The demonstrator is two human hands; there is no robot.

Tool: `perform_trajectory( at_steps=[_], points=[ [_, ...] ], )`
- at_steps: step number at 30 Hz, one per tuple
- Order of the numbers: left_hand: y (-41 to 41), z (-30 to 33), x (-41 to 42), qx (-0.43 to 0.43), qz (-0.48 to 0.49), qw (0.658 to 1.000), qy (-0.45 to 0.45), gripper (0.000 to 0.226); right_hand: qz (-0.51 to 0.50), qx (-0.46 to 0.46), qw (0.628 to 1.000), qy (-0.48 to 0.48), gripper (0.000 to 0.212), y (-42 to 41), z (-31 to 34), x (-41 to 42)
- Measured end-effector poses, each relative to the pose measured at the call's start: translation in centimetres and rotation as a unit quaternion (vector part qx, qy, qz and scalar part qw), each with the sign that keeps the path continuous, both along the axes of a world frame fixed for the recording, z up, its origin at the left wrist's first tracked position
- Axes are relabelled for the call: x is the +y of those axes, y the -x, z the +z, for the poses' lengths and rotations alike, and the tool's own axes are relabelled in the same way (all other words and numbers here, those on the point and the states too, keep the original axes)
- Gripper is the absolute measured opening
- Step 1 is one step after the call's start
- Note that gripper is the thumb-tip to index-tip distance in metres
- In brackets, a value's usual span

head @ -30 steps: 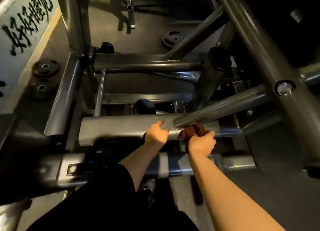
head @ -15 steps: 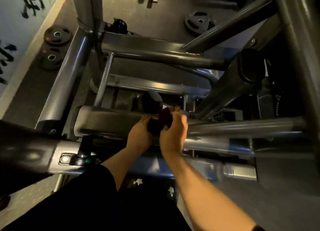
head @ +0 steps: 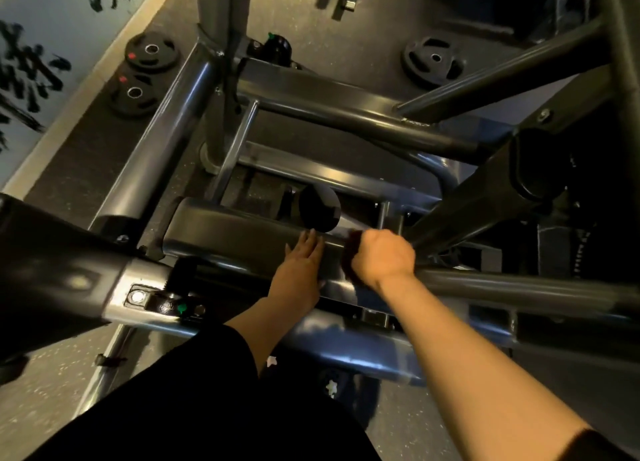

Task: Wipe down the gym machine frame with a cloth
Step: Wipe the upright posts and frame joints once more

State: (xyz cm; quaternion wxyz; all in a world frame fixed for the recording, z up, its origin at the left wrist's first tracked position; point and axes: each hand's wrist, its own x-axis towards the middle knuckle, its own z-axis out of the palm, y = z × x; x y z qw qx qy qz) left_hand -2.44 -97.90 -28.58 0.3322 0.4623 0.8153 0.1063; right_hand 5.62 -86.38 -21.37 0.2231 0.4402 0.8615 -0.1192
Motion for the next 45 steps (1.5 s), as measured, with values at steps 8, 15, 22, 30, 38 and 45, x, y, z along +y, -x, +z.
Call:
perform_trajectory(
  at_steps=[8,15,22,30,38,45],
  points=[
    [2.8,1.6,-5.3,0.047,0.29,0.948,-0.122,0.065,0.031,0.227,0.971,0.075,0.033,4.5,-3.0,-5.4],
    [7.6,0.9,-10.4,0.036,0.423,0.904,-0.058,0.074,0.139,0.223,0.954,0.144,0.066,8.8,-6.0,-10.8],
    [10.1,0.7,-11.3,0.031,0.362,0.928,-0.08,0.082,0.145,0.295,0.93,0.167,0.052,17.7,-5.4,-11.6],
    [11.5,-0.3,-9.5,0.044,0.309,0.95,-0.019,0.106,0.112,0.191,0.949,0.224,0.055,22.6,-7.8,-7.6],
    [11.5,-0.2,-9.5,0.1,0.266,0.959,-0.001,0.097,0.066,0.248,0.947,0.194,0.047,20.9,-7.9,-7.2],
    [11.3,0.1,-9.2,0.107,0.241,0.963,0.048,0.096,-0.039,0.186,0.958,0.216,0.051,20.7,-8.6,-5.1]
  ],
)
